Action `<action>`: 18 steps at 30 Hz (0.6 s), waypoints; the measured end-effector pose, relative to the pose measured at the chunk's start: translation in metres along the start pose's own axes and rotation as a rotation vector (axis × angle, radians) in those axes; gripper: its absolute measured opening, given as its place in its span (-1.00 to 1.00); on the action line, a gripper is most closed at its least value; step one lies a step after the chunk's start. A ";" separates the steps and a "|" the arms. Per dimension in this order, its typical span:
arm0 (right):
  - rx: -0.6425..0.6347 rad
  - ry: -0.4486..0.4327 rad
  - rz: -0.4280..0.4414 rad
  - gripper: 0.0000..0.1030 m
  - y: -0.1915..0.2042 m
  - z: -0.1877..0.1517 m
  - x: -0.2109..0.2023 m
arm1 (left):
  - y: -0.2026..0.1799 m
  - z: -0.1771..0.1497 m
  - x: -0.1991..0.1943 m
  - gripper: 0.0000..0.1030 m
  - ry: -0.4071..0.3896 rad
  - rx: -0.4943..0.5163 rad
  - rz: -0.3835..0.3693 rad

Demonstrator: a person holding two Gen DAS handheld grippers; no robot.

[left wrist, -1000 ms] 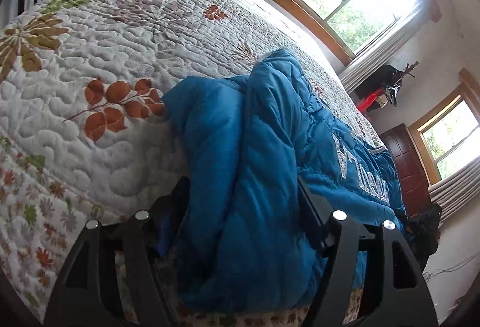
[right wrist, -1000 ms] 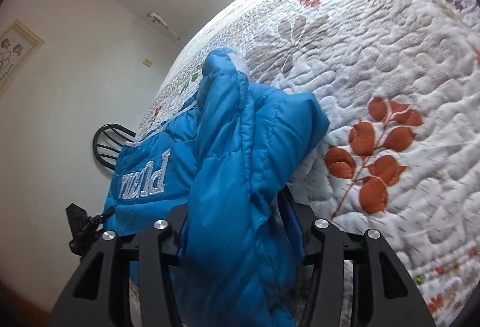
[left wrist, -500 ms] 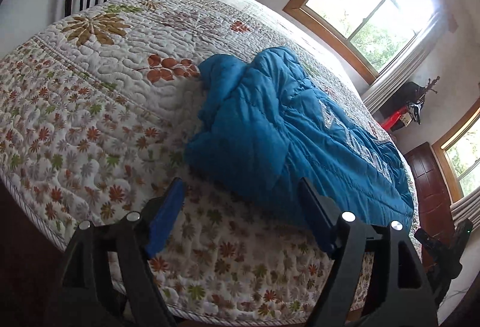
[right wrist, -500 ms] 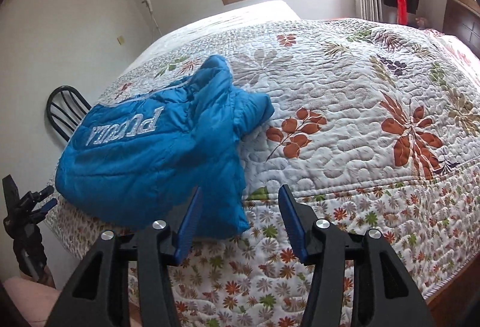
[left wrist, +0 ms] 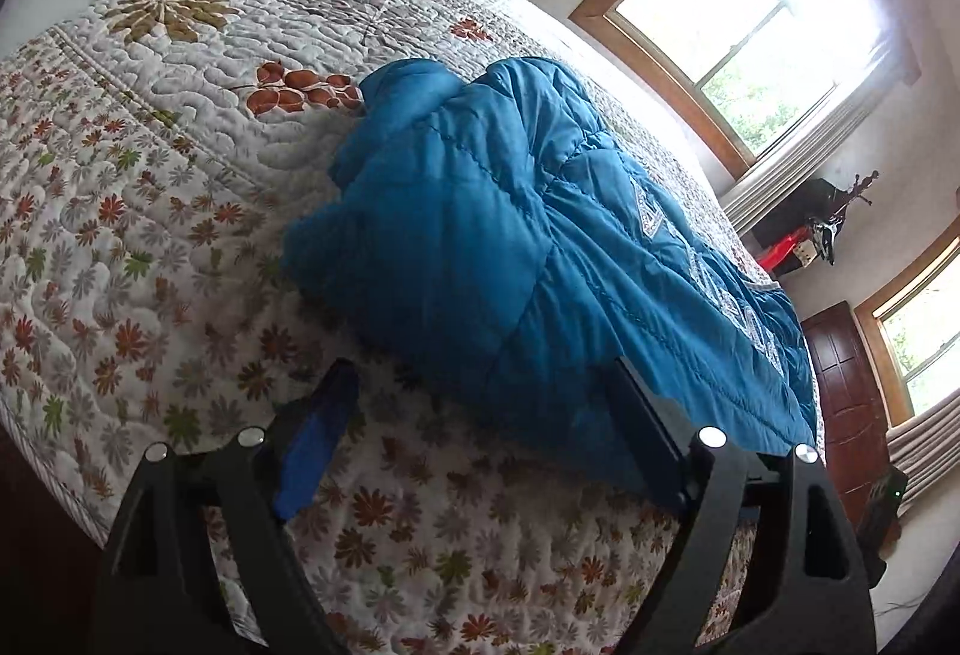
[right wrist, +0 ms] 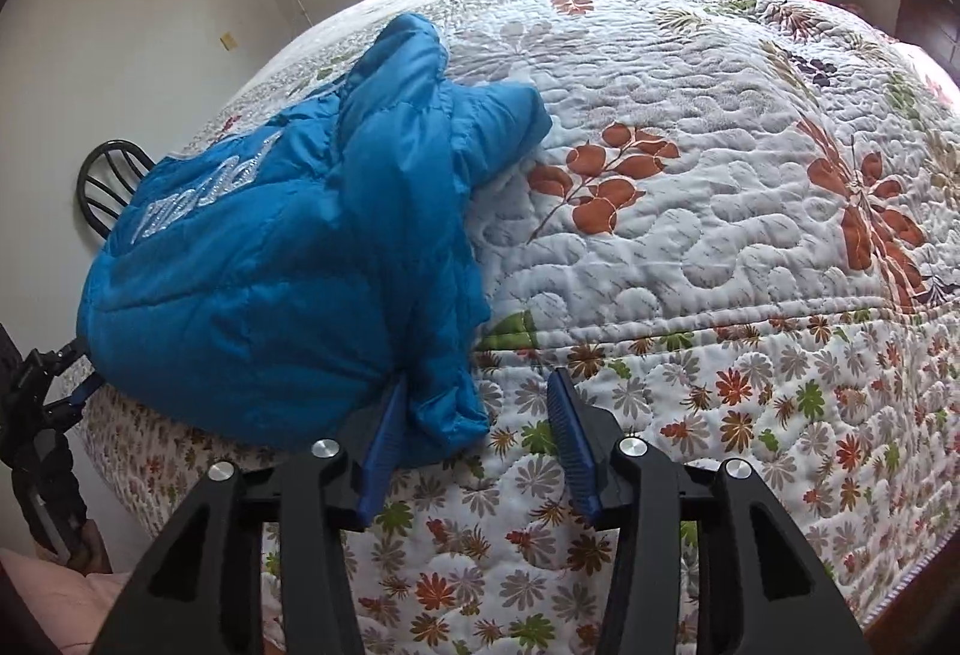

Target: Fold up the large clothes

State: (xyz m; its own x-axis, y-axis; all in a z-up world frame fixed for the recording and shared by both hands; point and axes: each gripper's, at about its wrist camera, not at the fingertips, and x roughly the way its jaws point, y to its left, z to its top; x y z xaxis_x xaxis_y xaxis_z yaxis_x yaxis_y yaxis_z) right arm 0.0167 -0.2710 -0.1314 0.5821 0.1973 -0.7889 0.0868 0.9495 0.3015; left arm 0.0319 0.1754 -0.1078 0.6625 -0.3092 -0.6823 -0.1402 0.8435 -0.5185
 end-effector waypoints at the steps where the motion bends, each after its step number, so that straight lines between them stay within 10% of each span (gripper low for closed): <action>1: 0.006 -0.001 0.007 -0.09 -0.001 0.000 -0.002 | 0.000 0.001 0.002 0.66 0.002 -0.007 0.004; 6: 0.048 -0.012 0.031 -0.09 -0.012 0.000 -0.021 | 0.000 0.011 0.010 0.66 0.012 -0.032 -0.014; 14: 0.047 -0.023 -0.249 -0.09 -0.039 0.015 -0.041 | 0.003 0.025 0.027 0.66 0.036 -0.070 -0.039; 18: 0.046 0.014 -0.289 -0.09 -0.054 0.022 -0.031 | 0.005 0.028 0.028 0.21 0.018 -0.087 -0.045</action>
State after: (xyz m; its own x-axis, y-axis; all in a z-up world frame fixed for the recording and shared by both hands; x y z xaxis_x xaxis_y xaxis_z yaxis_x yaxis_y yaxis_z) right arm 0.0122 -0.3337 -0.1112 0.5165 -0.0756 -0.8530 0.2841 0.9548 0.0874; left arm 0.0705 0.1829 -0.1153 0.6565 -0.3541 -0.6660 -0.1749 0.7874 -0.5911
